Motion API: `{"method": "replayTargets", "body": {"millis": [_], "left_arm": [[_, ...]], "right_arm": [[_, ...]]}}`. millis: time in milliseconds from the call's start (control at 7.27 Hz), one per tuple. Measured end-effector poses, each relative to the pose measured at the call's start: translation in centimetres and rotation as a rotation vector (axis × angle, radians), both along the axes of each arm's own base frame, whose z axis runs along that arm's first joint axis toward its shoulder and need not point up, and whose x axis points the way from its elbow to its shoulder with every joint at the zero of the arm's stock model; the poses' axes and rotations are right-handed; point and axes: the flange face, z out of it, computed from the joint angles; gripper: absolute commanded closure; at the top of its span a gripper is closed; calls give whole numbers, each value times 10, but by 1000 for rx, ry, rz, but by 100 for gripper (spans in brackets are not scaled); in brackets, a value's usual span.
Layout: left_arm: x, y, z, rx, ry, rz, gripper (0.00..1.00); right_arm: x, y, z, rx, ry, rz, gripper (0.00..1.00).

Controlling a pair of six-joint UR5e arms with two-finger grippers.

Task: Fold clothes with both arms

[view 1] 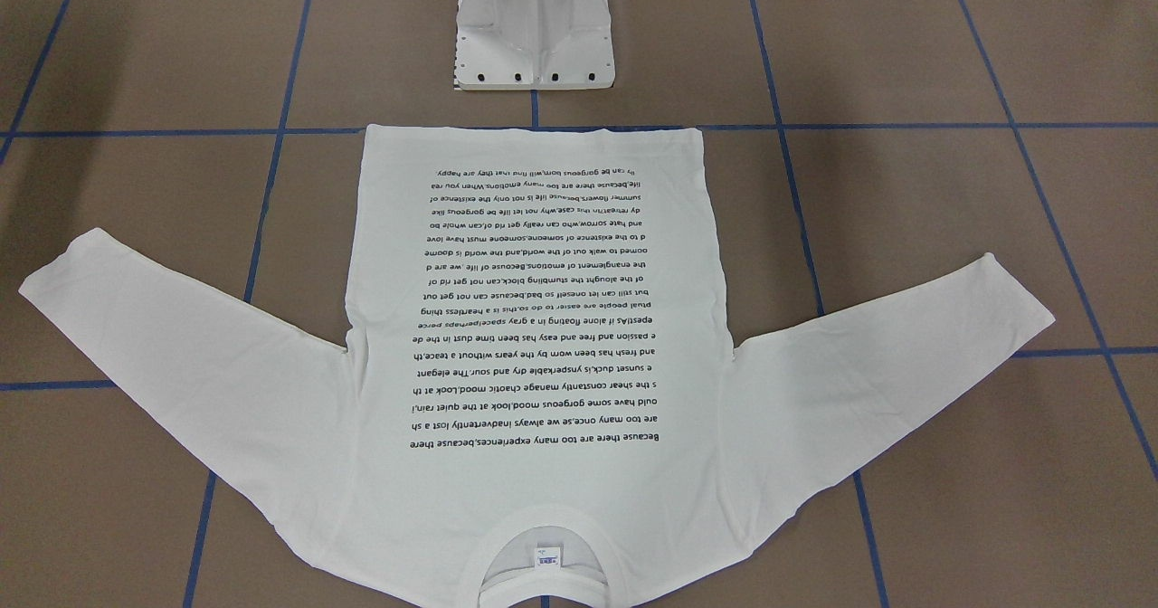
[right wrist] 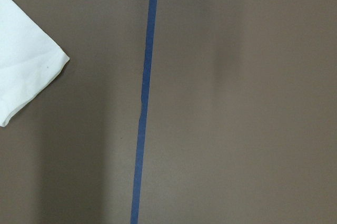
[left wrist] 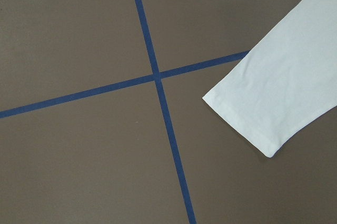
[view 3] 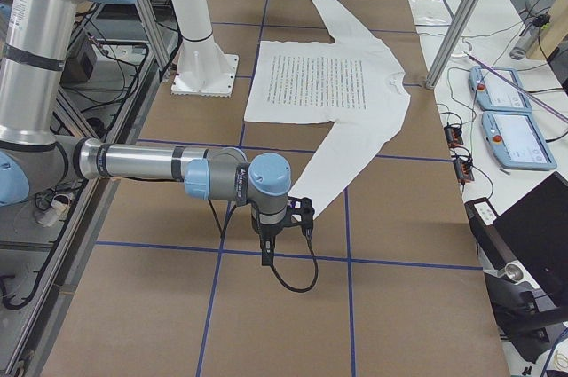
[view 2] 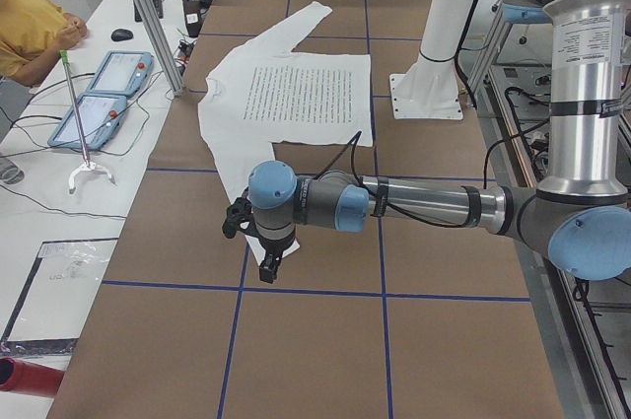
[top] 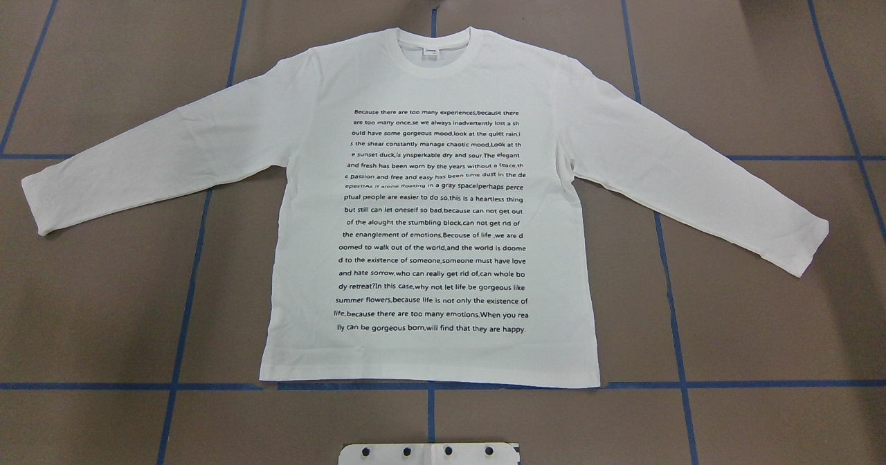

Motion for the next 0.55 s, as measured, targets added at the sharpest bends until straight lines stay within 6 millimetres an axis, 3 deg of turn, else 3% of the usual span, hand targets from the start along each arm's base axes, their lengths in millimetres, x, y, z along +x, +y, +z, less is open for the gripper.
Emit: {"method": "replayTargets", "body": {"millis": [275,550], "left_arm": [[-1,-1,-5,25,-20,-2,0],[-2,-1,-30,89,-31,-4,0]], "right_arm": [[0,-3,-3,8,-1,1,0],[-1,-16,-16,41,-3,0,0]]}}
